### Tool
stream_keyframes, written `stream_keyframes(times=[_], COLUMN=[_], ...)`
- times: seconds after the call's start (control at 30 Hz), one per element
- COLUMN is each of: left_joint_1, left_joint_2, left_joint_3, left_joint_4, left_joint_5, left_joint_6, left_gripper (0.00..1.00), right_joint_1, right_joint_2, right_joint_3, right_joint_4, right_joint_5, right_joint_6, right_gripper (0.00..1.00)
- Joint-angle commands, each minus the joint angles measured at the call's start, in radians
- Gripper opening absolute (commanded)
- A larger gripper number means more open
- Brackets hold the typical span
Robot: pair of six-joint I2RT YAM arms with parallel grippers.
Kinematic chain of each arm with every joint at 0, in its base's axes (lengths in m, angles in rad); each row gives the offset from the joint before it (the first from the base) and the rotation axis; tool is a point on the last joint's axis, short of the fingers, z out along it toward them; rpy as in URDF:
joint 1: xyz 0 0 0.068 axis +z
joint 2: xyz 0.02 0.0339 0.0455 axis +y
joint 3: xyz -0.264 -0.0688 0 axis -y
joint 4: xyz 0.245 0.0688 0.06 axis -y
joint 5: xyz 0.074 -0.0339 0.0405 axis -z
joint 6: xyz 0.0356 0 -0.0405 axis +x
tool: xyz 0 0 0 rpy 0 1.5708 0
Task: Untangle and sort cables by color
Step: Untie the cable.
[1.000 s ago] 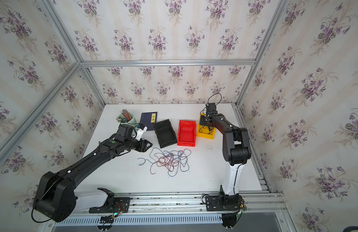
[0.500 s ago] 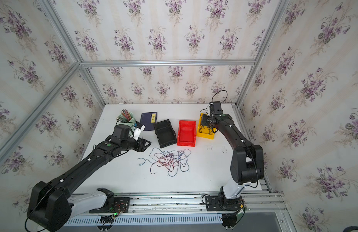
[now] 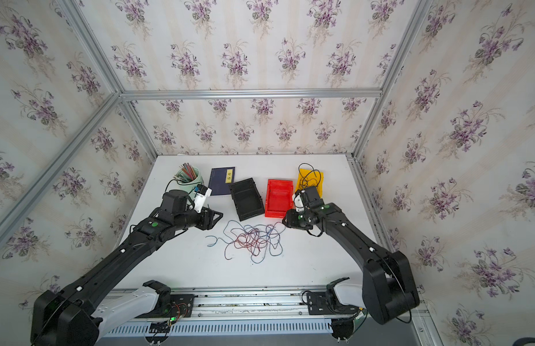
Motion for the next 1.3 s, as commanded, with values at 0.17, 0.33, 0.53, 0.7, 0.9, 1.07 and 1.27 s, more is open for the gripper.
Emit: stream_keyframes(times=[0.17,0.33,0.53,0.7,0.9,1.07,1.27], left_joint_1=[-0.027,-0.042,-0.044,-0.044,-0.044,-0.044,-0.044], left_joint_2=[-0.003,0.000,-0.002,-0.014,-0.024,-0.019,-0.010], left_joint_3=[-0.009,-0.007,0.005,0.011,0.008,0.005,0.010], left_joint_4=[-0.004,-0.006,-0.029,-0.045,-0.054,-0.048,-0.018], left_joint_5=[0.025,0.019,0.012,0.000,-0.006,-0.004,-0.001], left_joint_6=[-0.009,-0.013,-0.001,0.006,0.013,0.019,0.029], left_gripper=[0.68,0.68,0.68,0.68,0.68,0.68,0.68], right_joint_1=[0.042,0.047,0.051,0.069,0.081,0.095,0.111], right_joint_2=[-0.009,0.068,0.152,0.187,0.227,0.259,0.125], right_joint_3=[-0.150,-0.162,-0.149,-0.130,-0.109,-0.089,-0.063], right_joint_4=[0.162,0.269,0.300,0.329,0.381,0.393,0.255], right_joint_5=[-0.022,0.004,0.111,0.194,0.214,0.213,0.297], right_joint_6=[0.146,0.229,0.263,0.271,0.293,0.293,0.283], right_gripper=[0.48,0.48,0.44,0.38,0.31,0.12,0.00])
